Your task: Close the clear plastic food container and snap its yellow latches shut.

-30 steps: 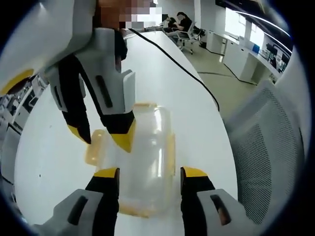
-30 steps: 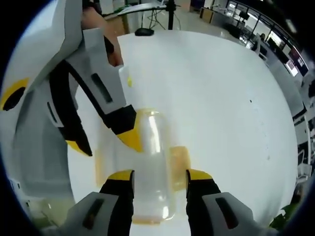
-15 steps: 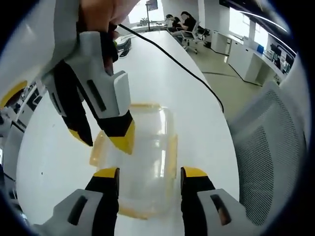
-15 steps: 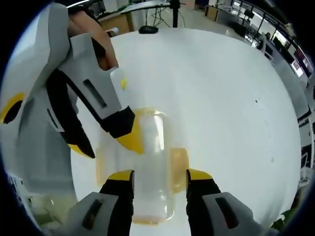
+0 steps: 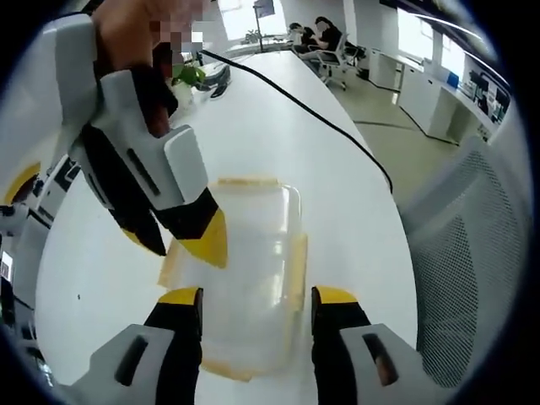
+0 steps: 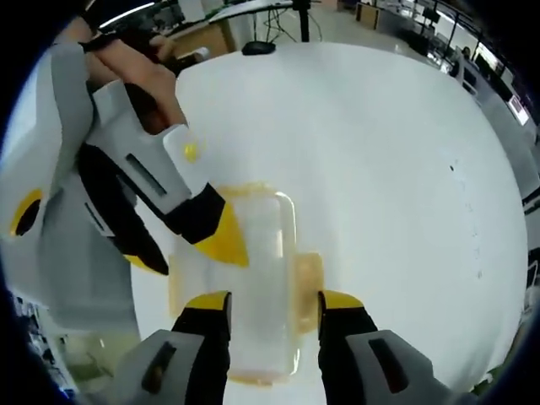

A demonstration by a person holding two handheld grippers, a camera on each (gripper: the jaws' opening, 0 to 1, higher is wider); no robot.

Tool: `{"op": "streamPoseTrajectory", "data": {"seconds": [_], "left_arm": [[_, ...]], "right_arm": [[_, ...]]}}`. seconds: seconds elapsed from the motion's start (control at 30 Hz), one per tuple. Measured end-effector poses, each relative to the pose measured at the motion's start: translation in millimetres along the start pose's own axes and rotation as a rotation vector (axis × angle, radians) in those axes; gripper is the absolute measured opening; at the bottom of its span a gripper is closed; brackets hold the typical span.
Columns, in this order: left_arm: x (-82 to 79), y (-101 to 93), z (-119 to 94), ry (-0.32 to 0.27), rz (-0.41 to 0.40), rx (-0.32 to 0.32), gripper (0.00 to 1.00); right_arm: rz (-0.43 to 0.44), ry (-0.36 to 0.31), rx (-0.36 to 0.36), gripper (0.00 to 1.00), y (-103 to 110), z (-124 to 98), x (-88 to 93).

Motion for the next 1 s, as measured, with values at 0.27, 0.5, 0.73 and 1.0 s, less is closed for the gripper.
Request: {"op": "streamPoseTrajectory", "data": {"seconds": [0.27,0.5,0.73,1.0], "left_arm": [[1.5,-4.5,2.9,0.009,0.031,-0.05,0.54],[1.6,-2.9,4.3,0.029,0.064,-0.084,0.5],[1.9,-3.2,5.0,0.04,0.081,-0.106,0.49],[1.8,-2.8,5.8,0.048,0.076,-0.111,0.48]], "right_arm": [[-0.005,0.028,-0.049,0.38,-1.1,2.4,-0.9],[-0.006,0.036,-0.08,0.37,-1.7,3.8,-0.8],[-0.012,0.038,-0.103,0.37,-1.9,4.8,-1.5],[-0.015,0.043,-0.113,0.35,-0.9,5.4,-1.7]]}}
Point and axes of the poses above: the point that each gripper's makers call its tool centre point, and the gripper's own axes: z roughly forward along the fingers, y roughly to its left, x roughly out of its underside, the point moved 5 cm from there along -z, roughly backward along the fingers, and after that the axes turned 4 degrees about y, right-handed, at the moved point
